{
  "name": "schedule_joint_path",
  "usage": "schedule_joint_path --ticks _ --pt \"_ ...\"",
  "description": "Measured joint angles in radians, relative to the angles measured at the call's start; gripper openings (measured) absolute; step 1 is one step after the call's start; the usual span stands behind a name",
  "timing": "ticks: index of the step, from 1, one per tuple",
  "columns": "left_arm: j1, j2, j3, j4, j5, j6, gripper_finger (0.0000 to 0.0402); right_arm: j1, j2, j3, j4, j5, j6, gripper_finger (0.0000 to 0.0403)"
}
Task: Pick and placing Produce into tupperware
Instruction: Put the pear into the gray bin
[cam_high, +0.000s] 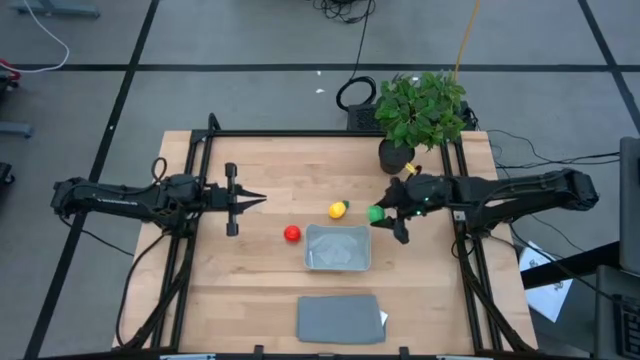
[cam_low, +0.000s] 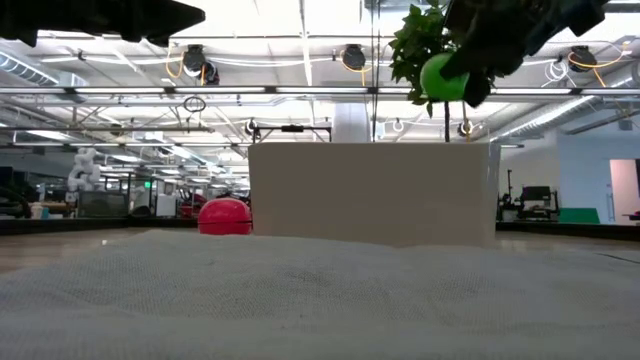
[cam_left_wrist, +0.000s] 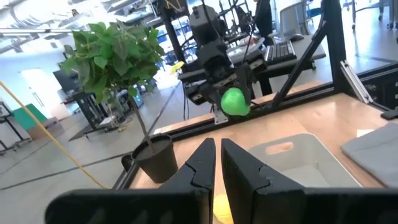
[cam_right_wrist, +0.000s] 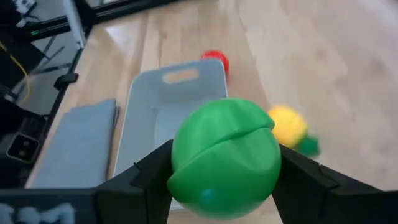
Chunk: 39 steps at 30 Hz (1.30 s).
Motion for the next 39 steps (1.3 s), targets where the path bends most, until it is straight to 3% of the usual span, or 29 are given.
schedule_joint_path --ticks 10,39 --pt "0.000 0.000 0.000 -0.002 0.000 -0.007 0.0031 -0.012 0.000 0.000 0.013 0.179 -0.190 0.0210" --pt "0.001 0.000 0.000 -0.010 -0.034 -0.018 0.0031 0.024 0.055 -0.001 0.196 0.178 -0.247 0.0210"
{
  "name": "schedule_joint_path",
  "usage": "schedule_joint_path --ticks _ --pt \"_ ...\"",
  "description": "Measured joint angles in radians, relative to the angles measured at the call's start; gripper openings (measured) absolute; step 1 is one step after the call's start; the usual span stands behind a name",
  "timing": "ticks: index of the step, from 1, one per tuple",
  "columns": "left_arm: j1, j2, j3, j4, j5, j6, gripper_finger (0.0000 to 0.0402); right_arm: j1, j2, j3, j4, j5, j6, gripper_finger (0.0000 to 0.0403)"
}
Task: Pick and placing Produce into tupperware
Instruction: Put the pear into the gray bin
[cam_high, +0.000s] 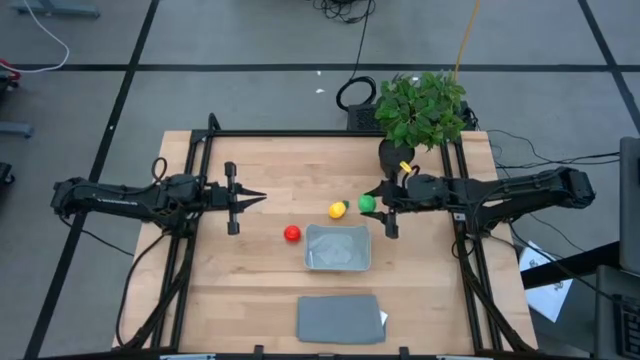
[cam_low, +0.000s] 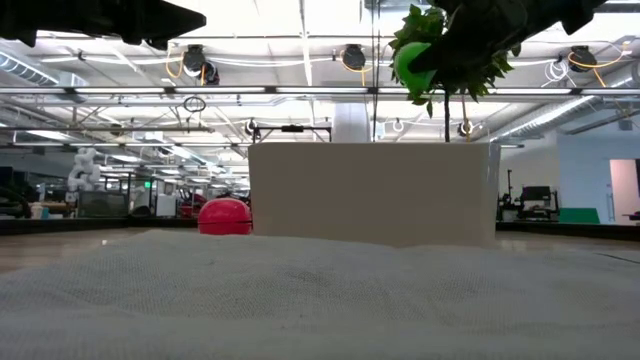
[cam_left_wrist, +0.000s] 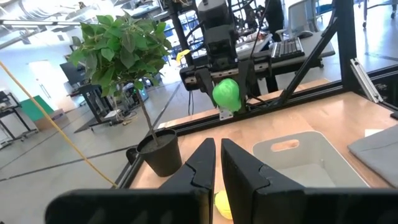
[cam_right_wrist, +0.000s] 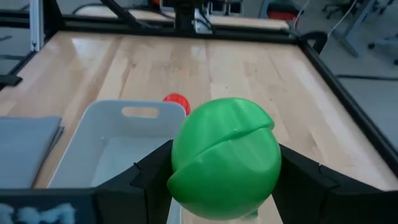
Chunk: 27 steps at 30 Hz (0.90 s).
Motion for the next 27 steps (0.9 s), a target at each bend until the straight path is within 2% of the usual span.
schedule_joint_path --ticks 14,21,27 --pt "0.000 0.000 0.000 0.000 0.000 -0.017 0.0031 -0.002 0.111 0.008 0.161 -0.053 -0.003 0.0210" --pt "0.000 0.000 0.000 0.000 0.000 -0.021 0.0031 0.025 0.151 0.087 0.140 -0.055 -0.014 0.0210" --pt "0.000 0.000 0.000 0.000 0.000 -0.041 0.0031 0.048 0.203 0.206 0.000 -0.055 -0.027 0.0210"
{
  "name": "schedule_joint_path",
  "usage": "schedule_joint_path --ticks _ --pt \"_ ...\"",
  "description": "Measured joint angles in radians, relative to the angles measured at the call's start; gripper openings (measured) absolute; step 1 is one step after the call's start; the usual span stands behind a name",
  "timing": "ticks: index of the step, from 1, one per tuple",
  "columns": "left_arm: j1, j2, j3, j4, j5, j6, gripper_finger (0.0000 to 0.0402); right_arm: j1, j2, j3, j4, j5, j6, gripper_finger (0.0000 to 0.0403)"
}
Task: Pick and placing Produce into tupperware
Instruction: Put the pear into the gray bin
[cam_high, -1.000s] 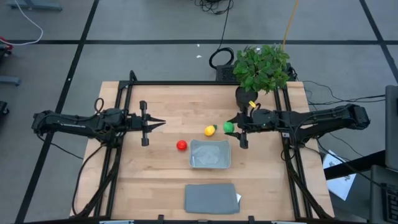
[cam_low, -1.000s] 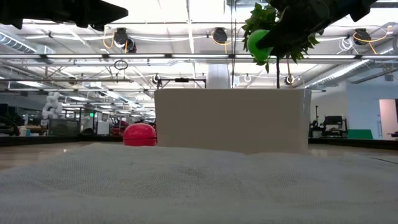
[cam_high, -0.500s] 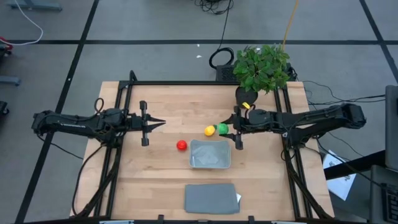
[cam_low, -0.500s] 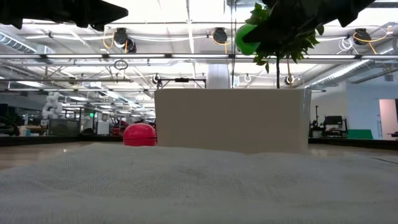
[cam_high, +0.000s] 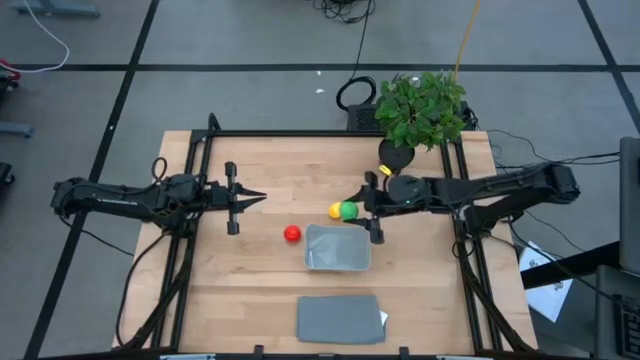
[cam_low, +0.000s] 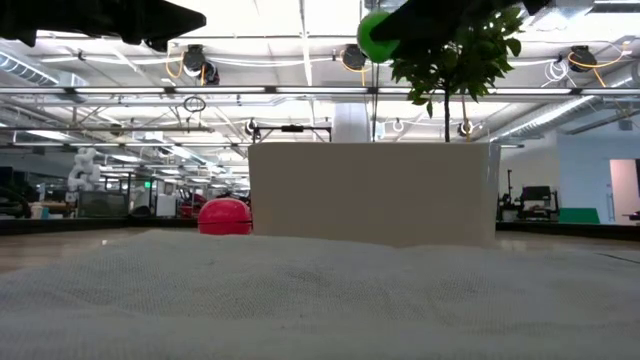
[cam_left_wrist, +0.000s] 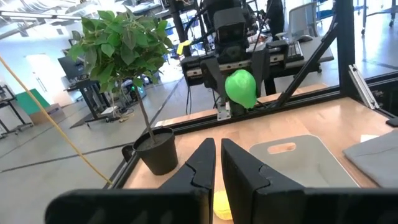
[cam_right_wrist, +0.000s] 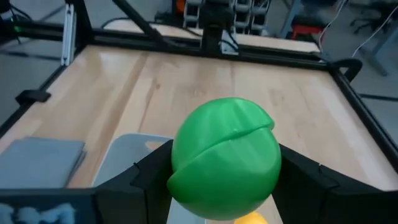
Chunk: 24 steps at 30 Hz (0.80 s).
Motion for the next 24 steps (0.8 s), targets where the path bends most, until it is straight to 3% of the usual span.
schedule_joint_path --ticks 24 --pt "0.000 0.000 0.000 -0.026 0.000 -0.029 0.0031 0.017 0.316 0.423 -0.660 -0.028 -0.007 0.0210"
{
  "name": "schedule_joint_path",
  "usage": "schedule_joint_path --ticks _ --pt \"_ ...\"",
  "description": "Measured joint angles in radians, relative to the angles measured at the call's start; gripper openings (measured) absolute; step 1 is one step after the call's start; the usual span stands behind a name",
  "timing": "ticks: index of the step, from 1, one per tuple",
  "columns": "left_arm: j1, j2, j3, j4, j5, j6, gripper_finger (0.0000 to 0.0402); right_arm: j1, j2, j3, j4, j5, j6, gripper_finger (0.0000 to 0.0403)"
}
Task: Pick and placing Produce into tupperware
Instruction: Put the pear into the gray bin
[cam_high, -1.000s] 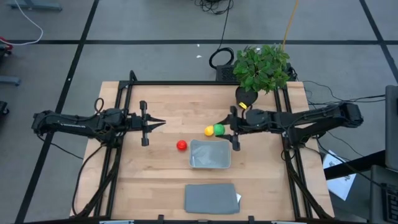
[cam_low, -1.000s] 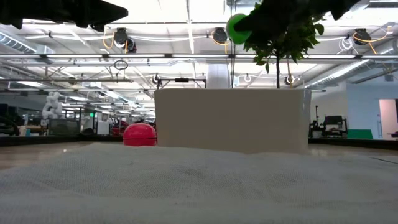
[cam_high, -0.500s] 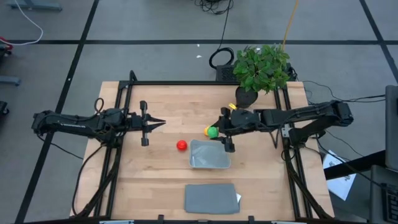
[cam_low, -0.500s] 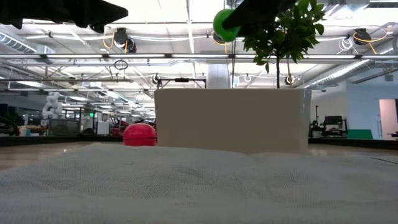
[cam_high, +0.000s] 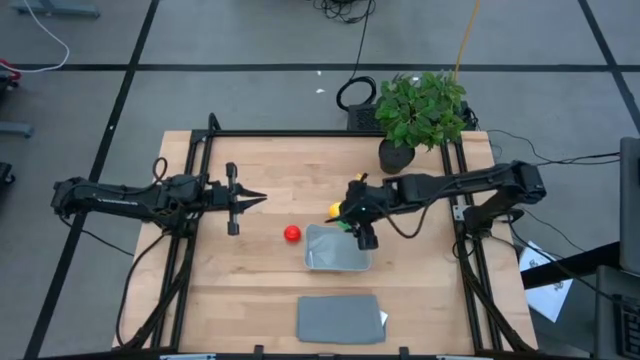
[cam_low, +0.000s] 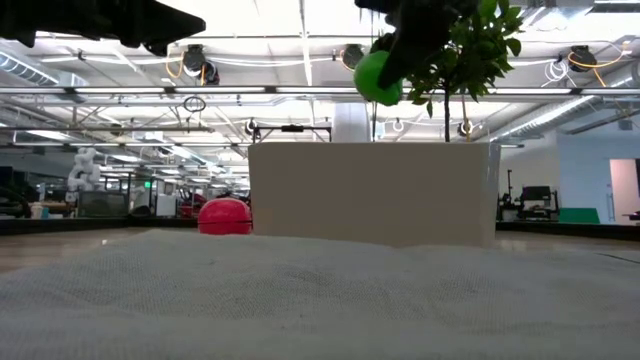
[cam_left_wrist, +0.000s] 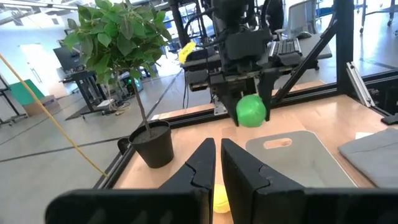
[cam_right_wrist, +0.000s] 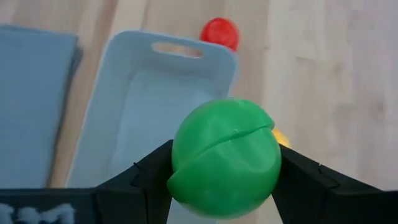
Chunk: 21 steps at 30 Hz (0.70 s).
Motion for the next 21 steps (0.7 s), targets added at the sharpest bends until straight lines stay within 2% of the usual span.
schedule_joint_path --ticks 6,19,21 --pt "0.000 0.000 0.000 0.000 0.000 0.000 0.0031 0.000 0.069 0.032 -0.045 -0.099 -0.015 0.0210" --pt "0.000 0.000 0.000 0.001 0.000 0.010 0.0031 0.010 0.206 0.051 -0.094 -0.106 -0.176 0.0210" --pt "0.000 0.000 0.000 0.000 0.000 0.010 0.0031 0.010 0.223 0.051 -0.094 -0.132 -0.215 0.0210"
